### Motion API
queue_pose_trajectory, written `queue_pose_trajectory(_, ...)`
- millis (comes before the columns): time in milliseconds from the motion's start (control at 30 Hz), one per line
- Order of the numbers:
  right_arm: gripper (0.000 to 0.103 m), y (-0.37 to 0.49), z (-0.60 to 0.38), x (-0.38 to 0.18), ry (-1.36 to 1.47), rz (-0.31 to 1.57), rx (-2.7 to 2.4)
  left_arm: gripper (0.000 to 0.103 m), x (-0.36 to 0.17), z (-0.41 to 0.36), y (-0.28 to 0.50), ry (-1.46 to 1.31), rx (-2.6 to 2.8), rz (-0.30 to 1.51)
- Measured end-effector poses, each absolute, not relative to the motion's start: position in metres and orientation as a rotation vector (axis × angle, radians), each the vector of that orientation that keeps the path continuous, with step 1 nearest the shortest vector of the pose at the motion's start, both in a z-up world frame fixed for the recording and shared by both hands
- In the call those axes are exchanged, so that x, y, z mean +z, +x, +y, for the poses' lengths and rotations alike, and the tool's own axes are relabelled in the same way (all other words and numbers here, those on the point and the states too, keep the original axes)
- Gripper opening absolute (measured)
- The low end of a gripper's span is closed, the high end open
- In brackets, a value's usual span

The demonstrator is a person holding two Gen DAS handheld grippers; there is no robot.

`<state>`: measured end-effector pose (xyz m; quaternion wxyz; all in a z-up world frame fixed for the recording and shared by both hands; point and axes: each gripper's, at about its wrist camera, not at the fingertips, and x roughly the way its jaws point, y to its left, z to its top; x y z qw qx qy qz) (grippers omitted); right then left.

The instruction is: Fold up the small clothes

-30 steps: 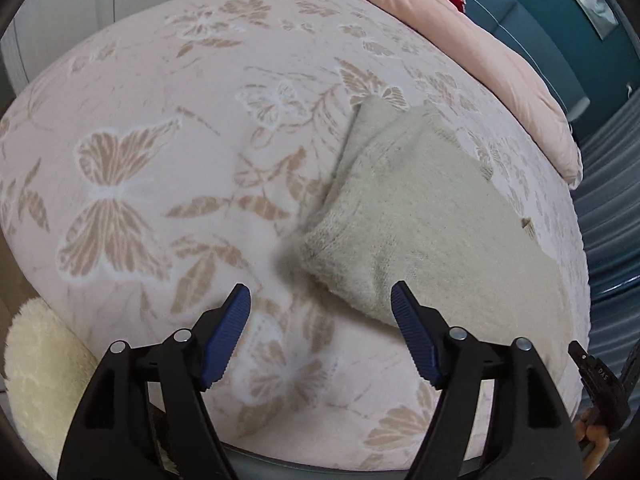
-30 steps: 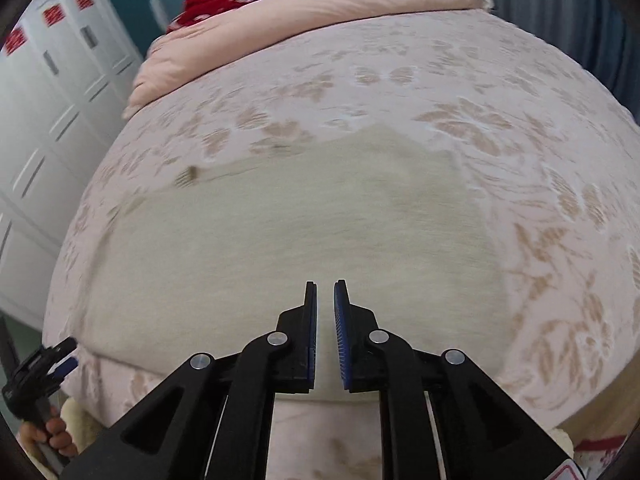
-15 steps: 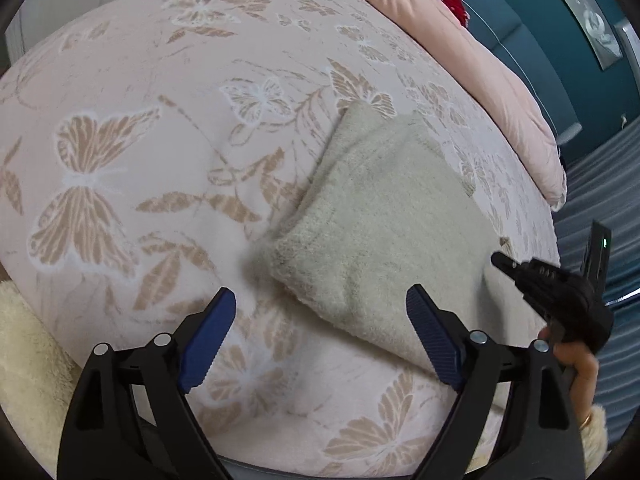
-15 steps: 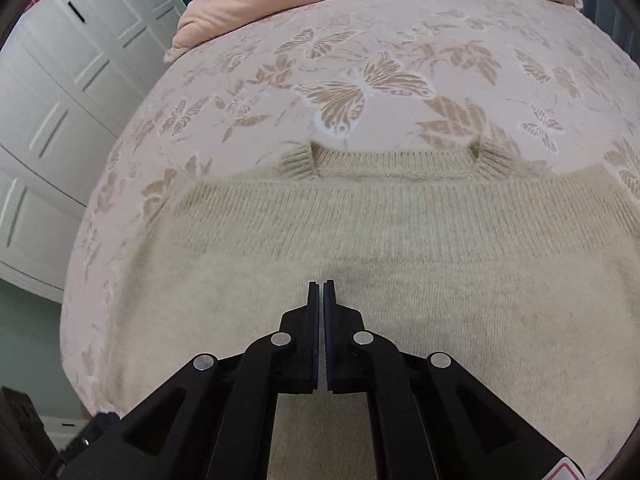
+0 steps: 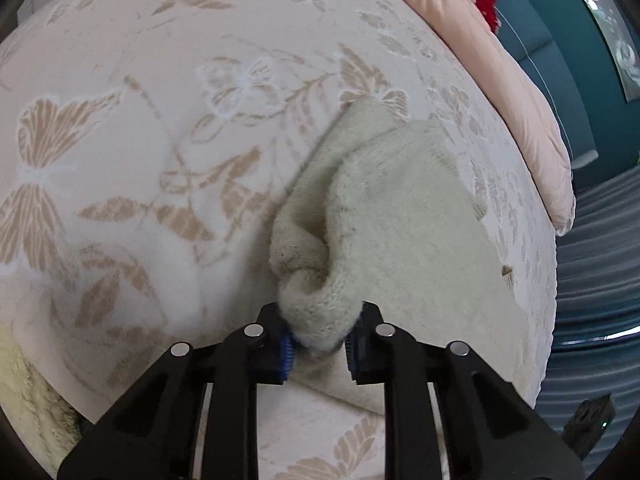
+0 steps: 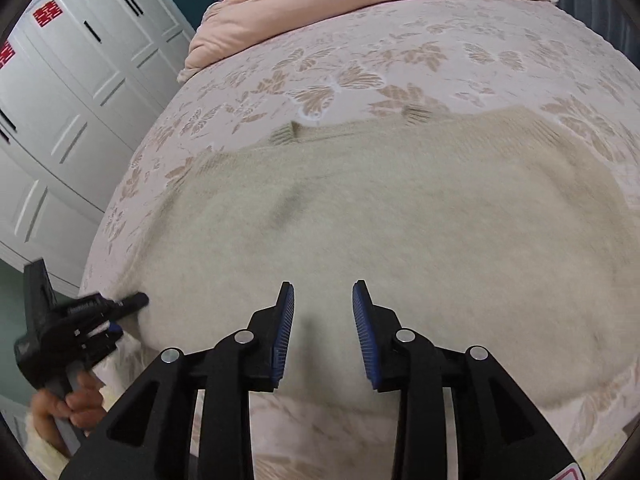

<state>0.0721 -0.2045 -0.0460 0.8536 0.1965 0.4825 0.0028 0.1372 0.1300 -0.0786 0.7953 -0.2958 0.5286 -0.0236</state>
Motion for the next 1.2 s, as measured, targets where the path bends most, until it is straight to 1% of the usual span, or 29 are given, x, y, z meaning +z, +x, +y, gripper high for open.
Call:
queue_pose_trajectory(100, 0.032, 0.029, -0.240, -0.052, 0.472, 1.015, -0.055, 0.014, -0.024, 0.085, 0.135, -0.519, -0.185, 1.043)
queue_pose_trajectory(200, 0.032, -0.006, -0.276, -0.049, 0.541, 0.988, -0.117, 0.012, 0.035, 0.020, 0.127, -0.399, -0.332, 0.937)
queue_pose_trajectory(267, 0.033, -0.023, -0.296, -0.041, 0.572, 0.948, -0.144, 0.012, 0.058, -0.026, 0.120, -0.355, -0.434, 0.908)
queue_pose_trajectory(333, 0.033, -0.035, -0.313, -0.033, 0.603, 0.905, -0.154, 0.012, 0.064, -0.073, 0.113, -0.319, -0.515, 0.914)
queue_pose_trajectory(433, 0.036, -0.045, -0.330, -0.027, 0.614, 0.869, -0.171, 0.016, 0.045, -0.136, 0.098, -0.206, -0.565, 0.954)
queue_pose_trajectory(533, 0.040, -0.051, -0.340, -0.027, 0.637, 0.860, -0.178, 0.029, 0.006, -0.167, 0.075, -0.082, -0.577, 1.023)
queue_pose_trajectory(600, 0.047, -0.056, -0.344, -0.024, 0.650, 0.853, -0.169, 0.049, -0.011, -0.159, 0.058, -0.084, -0.570, 1.041)
queue_pose_trajectory(633, 0.054, -0.056, -0.343, -0.023, 0.653, 0.849, -0.160, 0.054, -0.017, -0.149, 0.049, -0.093, -0.572, 1.043)
queue_pose_trajectory(667, 0.059, -0.055, -0.342, -0.021, 0.658, 0.844, -0.146, 0.061, -0.022, -0.140, 0.044, -0.083, -0.560, 1.043)
queue_pose_trajectory(733, 0.065, -0.047, -0.338, -0.020, 0.683, 0.840, -0.099, 0.063, -0.033, -0.119, 0.037, -0.021, -0.509, 1.040)
queue_pose_trajectory(800, 0.068, -0.035, -0.332, -0.020, 0.727, 0.840, -0.048, 0.063, -0.043, -0.095, 0.039, 0.034, -0.442, 1.037)
queue_pose_trajectory(833, 0.071, -0.025, -0.328, -0.021, 0.748, 0.847, -0.021, 0.063, -0.048, -0.083, 0.042, 0.044, -0.404, 1.040)
queue_pose_trajectory(867, 0.072, -0.014, -0.322, -0.023, 0.762, 0.859, 0.003, 0.063, -0.051, -0.072, 0.046, 0.031, -0.370, 1.052)
queue_pose_trajectory(967, 0.072, 0.019, -0.303, -0.037, 0.777, 0.944, 0.019, 0.063, -0.065, -0.046, 0.061, -0.035, -0.301, 1.092)
queue_pose_trajectory(1033, 0.072, 0.037, -0.291, -0.048, 0.791, 1.011, 0.011, 0.063, -0.072, -0.042, 0.067, -0.032, -0.279, 1.103)
queue_pose_trajectory(1133, 0.072, 0.059, -0.272, -0.055, 0.784, 1.043, 0.006, 0.064, -0.075, -0.045, 0.071, -0.032, -0.296, 1.096)
queue_pose_trajectory(1167, 0.060, 0.066, -0.267, -0.056, 0.766, 1.046, 0.003, 0.063, -0.076, -0.048, 0.073, -0.033, -0.303, 1.093)
queue_pose_trajectory(1200, 0.045, 0.072, -0.262, -0.054, 0.738, 1.043, -0.001, 0.061, -0.078, -0.050, 0.075, -0.027, -0.302, 1.090)
